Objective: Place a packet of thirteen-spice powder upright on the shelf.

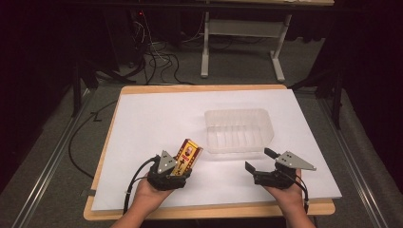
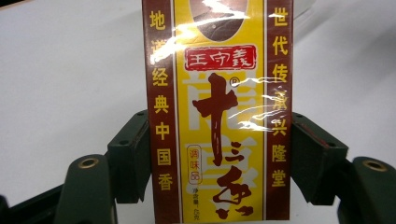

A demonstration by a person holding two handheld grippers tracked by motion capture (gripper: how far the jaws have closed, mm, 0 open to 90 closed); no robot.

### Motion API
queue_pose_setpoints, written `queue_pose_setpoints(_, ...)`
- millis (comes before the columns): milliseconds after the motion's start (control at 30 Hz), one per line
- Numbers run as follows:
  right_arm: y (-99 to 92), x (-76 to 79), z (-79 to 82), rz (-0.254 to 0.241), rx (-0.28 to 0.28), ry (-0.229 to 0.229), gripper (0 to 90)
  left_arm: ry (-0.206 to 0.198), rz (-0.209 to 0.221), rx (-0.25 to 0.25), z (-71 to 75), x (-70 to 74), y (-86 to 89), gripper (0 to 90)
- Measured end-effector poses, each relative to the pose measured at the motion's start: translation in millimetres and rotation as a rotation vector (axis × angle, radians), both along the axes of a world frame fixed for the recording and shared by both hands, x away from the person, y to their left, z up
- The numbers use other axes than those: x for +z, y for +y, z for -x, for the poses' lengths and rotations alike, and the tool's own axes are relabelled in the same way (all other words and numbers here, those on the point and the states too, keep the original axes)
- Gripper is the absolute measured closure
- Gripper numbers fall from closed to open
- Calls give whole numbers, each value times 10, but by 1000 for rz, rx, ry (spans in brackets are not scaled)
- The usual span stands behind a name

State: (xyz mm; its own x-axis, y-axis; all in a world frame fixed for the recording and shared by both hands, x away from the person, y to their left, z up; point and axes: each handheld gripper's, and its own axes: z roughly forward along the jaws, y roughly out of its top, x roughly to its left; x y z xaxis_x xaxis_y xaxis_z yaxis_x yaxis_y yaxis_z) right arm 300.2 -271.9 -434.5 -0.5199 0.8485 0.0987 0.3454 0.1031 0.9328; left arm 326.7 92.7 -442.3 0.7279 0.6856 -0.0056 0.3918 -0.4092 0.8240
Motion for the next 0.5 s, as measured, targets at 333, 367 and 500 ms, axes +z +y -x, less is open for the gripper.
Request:
queue_pose_setpoints(333,292,131,-126,-31,60,33,77,-48,28,-16,34,29,-150,325)
queue_pose_setpoints(367,319,144,-134,-31,66,33,76,-51,30,-17,36,33,-172,325)
queue_pose_setpoints(500,422,212,-162,-40,103,14,59,-36,34,-33,39,24,-250,325)
